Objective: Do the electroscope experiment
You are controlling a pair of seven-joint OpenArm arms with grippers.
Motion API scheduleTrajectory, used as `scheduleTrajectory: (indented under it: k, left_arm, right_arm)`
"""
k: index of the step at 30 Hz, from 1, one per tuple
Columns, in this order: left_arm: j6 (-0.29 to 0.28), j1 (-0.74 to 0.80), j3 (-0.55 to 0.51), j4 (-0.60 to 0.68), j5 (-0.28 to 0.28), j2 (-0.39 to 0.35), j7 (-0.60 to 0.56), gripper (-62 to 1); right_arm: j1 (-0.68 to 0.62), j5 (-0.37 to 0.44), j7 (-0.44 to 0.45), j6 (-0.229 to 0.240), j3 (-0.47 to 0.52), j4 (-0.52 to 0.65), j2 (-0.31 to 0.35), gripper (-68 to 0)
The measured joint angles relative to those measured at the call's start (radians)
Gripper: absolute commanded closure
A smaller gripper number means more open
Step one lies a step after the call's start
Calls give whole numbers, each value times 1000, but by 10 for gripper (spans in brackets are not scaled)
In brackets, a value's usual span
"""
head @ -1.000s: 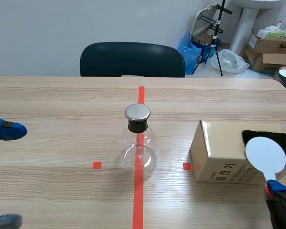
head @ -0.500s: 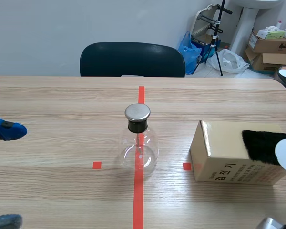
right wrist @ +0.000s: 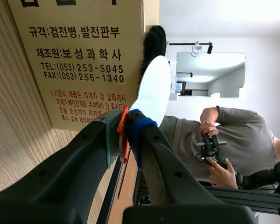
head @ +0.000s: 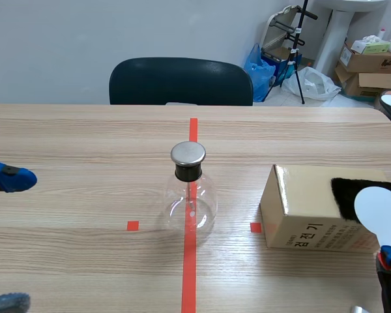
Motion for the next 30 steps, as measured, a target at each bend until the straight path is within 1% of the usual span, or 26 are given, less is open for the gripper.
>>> scheduleTrajectory:
  k: [3, 5, 7, 9, 11, 12, 15, 19, 21, 24, 27, 30]
  left_arm:
    - [0, 0, 0, 0, 0, 0, 0, -623]
    - [0, 0, 0, 0, 0, 0, 0, -623]
    - [0, 0, 0, 0, 0, 0, 0, -623]
    - [0, 0, 0, 0, 0, 0, 0, -623]
    - [0, 0, 0, 0, 0, 0, 0, -623]
    - [0, 0, 0, 0, 0, 0, 0, -623]
    - [0, 0, 0, 0, 0, 0, 0, -623]
    - [0, 0, 0, 0, 0, 0, 0, -623]
    - [0, 0, 0, 0, -1, 0, 8, -623]
    - [0, -9, 0, 0, 1, 1, 69, -623]
    - [0, -61, 0, 0, 3, 30, 205, -623]
    - [0, -133, 25, -3, 2, 55, 306, -623]
  right_arm:
    - [0, -25, -16, 0, 0, 1, 0, -11]
    - [0, -60, -53, 0, -2, 15, 0, -11]
    - [-3, -64, -97, 1, -16, 43, 0, -11]
    - [-5, -65, -129, 11, -36, 84, 0, -11]
    - [-7, -102, -185, 12, -63, 135, 0, -11]
    - [-9, -106, -207, 12, -77, 160, 0, -11]
    - [-20, -109, -233, 11, -115, 226, 3, -11]
    - [-26, -166, -331, 12, -189, 253, 31, -11]
    - [-28, -182, -397, 12, -240, 253, 53, -11]
    - [-33, -208, -481, 13, -319, 253, 93, -11]
    - [-33, -229, -556, 12, -397, 253, 140, -11]
    - [-29, -240, -643, 13, -467, 253, 181, -11]
